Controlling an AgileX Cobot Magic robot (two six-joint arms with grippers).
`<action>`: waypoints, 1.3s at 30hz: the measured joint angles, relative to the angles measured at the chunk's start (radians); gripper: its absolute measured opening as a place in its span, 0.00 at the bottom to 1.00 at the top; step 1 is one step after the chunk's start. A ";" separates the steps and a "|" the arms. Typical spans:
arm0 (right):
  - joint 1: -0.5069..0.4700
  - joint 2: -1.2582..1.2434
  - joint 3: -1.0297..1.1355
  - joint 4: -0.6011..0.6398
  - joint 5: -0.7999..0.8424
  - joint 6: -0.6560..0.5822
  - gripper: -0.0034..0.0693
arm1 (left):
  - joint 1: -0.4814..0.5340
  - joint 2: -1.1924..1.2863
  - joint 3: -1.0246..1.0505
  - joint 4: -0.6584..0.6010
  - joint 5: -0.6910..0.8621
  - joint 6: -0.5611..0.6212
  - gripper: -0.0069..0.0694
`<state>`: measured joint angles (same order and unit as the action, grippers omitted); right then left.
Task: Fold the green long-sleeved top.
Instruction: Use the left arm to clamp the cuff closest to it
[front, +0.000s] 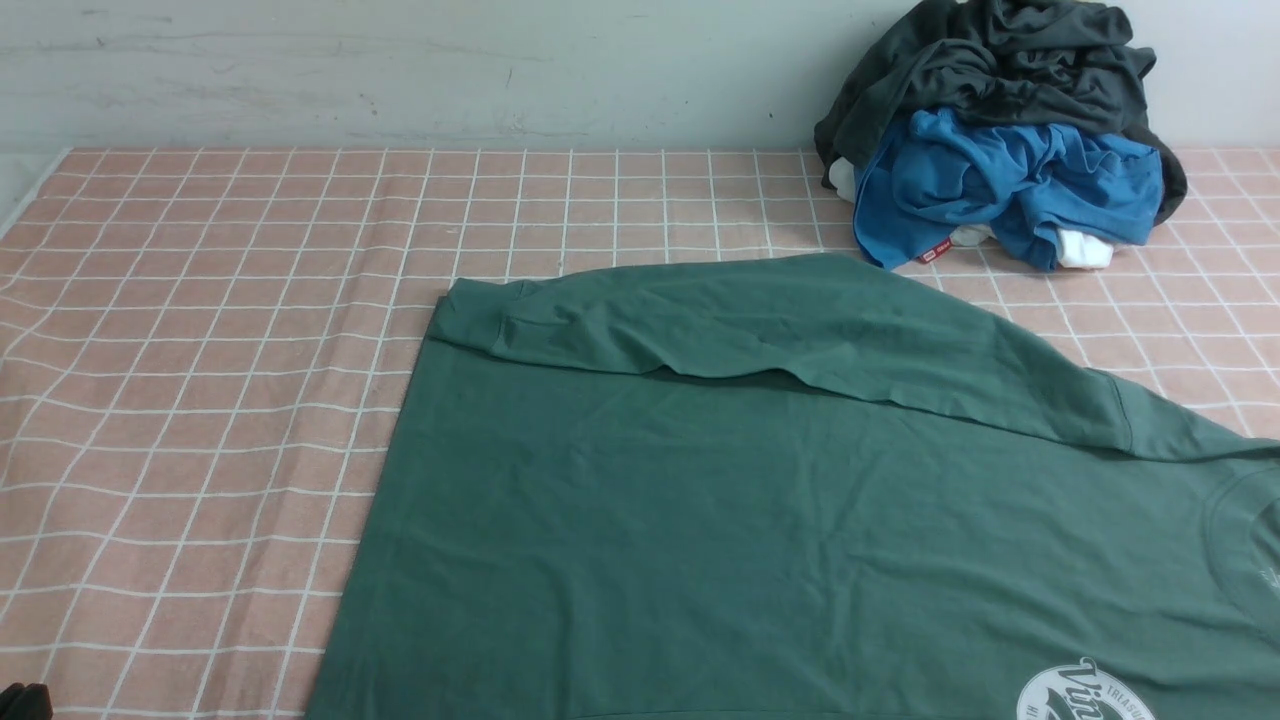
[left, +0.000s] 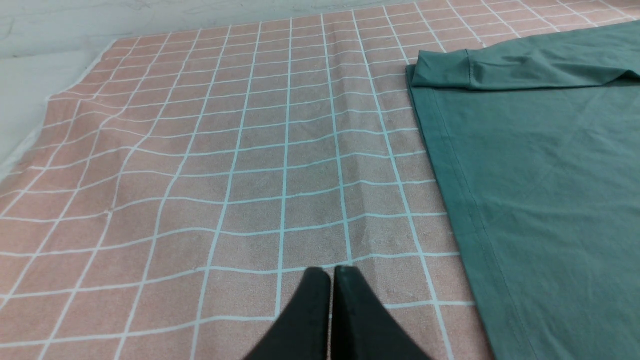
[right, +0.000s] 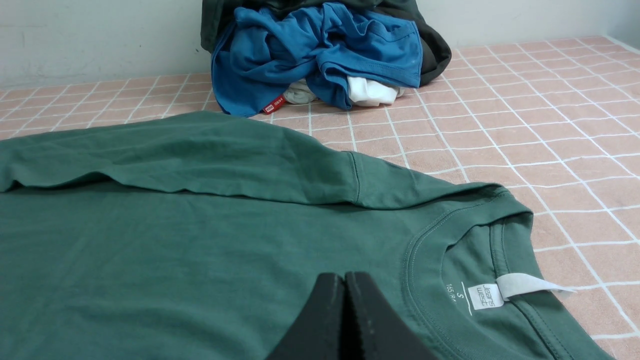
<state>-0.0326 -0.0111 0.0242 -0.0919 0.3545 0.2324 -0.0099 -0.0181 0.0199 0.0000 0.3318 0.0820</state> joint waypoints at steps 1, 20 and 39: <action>0.000 0.000 0.000 0.000 0.000 0.000 0.03 | 0.000 0.000 0.000 0.000 0.000 0.000 0.09; 0.000 0.000 -0.001 0.080 0.001 0.000 0.03 | 0.000 0.000 0.000 0.000 0.000 0.000 0.09; 0.000 0.001 -0.001 0.113 0.001 0.000 0.03 | 0.000 0.000 0.000 -0.141 -0.009 -0.082 0.09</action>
<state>-0.0326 -0.0102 0.0234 0.0213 0.3556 0.2324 -0.0099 -0.0181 0.0199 -0.1411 0.3224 0.0000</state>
